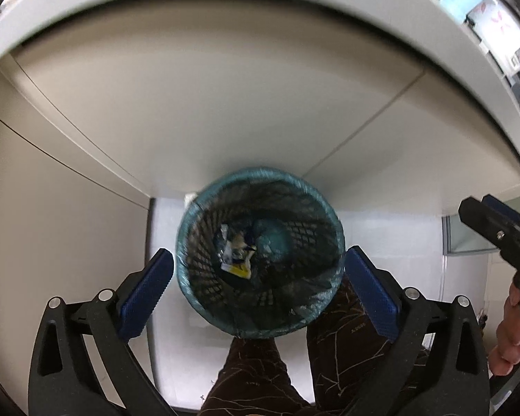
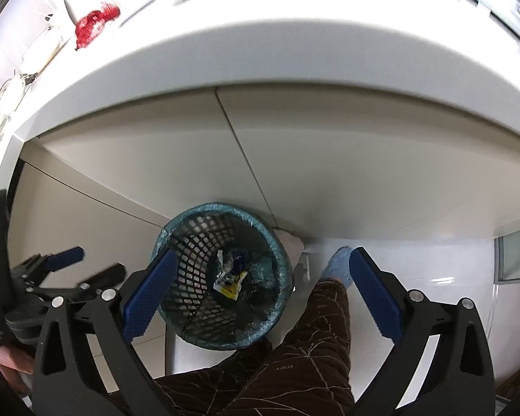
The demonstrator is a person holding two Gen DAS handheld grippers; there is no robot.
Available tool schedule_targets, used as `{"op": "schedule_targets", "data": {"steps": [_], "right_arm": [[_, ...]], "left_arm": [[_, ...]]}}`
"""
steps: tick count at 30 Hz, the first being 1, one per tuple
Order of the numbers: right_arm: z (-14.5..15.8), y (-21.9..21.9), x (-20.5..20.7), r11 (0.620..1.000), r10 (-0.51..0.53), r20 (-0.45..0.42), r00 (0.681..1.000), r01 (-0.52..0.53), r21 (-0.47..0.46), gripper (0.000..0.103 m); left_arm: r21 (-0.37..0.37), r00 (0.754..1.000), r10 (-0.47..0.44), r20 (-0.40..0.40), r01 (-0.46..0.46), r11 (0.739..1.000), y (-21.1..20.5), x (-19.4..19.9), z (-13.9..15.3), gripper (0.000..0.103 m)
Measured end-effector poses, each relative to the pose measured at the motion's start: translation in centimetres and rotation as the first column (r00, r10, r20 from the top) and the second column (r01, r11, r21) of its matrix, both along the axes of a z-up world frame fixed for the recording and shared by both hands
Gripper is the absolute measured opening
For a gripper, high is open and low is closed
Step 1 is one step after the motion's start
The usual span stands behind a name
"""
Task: Collect trash
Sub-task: 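Raise both tools back up toward the counter items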
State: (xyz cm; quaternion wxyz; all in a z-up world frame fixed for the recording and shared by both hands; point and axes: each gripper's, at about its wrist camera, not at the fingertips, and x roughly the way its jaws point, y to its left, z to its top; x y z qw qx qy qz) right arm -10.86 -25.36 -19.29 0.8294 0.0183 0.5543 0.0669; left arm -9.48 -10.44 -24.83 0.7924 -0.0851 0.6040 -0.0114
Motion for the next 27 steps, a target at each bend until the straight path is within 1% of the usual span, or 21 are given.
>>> {"op": "schedule_targets", "data": {"steps": [4,7,12,19,27], "right_arm": [[2.6,0.2,0.2,1.0,0.007,0.036,0.999,-0.006,-0.011,0.095],[4.8,0.6,0.6,1.0,0.015,0.069,0.998,-0.013,-0.029,0.095],[9.1,1.1,1.1,0.999,0.033,0.132,0.991,-0.03,-0.03,0.095],[14.4,2.0,1.8,0.999,0.043,0.193,0.98,-0.037,-0.033,0.095],[17.2,2.1,3.6,0.997,0.065,0.214,0.975,-0.055,-0.051,0.095]], "left_arm": [[-0.019,0.998,0.04,0.038,-0.039,0.999,1.5,0.2,3.0,0.097],[0.004,0.997,0.047,0.057,-0.048,0.999,2.2,0.5,5.4,0.097],[-0.005,0.991,0.059,0.121,-0.059,0.998,3.0,1.1,10.1,0.097],[0.008,0.98,0.064,0.186,-0.067,0.998,3.3,2.3,14.8,0.097],[0.015,0.97,0.085,0.228,-0.09,0.996,3.4,3.7,18.3,0.097]]}}
